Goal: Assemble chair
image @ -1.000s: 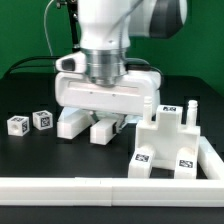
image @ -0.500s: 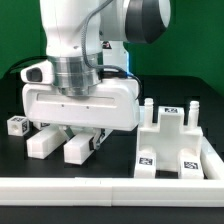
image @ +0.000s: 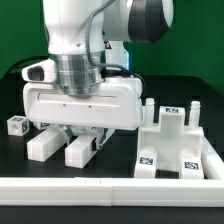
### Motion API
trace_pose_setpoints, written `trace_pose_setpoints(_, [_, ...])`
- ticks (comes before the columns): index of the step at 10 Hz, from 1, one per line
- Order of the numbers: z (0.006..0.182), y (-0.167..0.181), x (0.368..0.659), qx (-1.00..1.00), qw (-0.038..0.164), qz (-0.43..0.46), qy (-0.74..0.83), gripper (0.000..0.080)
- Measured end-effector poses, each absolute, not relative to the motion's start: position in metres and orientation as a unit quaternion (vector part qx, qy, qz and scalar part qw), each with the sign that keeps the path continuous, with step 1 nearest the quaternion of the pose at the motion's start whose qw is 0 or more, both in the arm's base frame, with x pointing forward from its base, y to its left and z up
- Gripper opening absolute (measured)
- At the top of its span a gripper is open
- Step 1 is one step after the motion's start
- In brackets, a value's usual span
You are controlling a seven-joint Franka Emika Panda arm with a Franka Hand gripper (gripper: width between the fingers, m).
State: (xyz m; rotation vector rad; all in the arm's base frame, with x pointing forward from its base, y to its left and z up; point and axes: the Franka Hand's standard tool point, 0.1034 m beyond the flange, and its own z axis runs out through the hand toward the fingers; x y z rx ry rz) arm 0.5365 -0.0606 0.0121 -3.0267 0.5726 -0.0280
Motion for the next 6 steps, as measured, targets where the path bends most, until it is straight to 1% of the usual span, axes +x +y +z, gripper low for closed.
trace_pose_setpoints(1, [0.012, -0.064, 0.536, -0.983, 0.030, -0.009, 0.181, 0.0577])
trace_pose_setpoints(2, [0.013, -0.071, 0.535, -0.983, 0.029, -0.010, 0.179, 0.0577])
trace_pose_setpoints(3, [0.014, -0.077, 0.534, -0.983, 0.028, -0.011, 0.182, 0.0634])
trace_pose_setpoints(5, [0.020, -0.078, 0.530, -0.983, 0.028, -0.013, 0.183, 0.0645])
trace_pose_setpoints(6, [0.019, -0.081, 0.527, -0.983, 0.026, -0.014, 0.181, 0.0648])
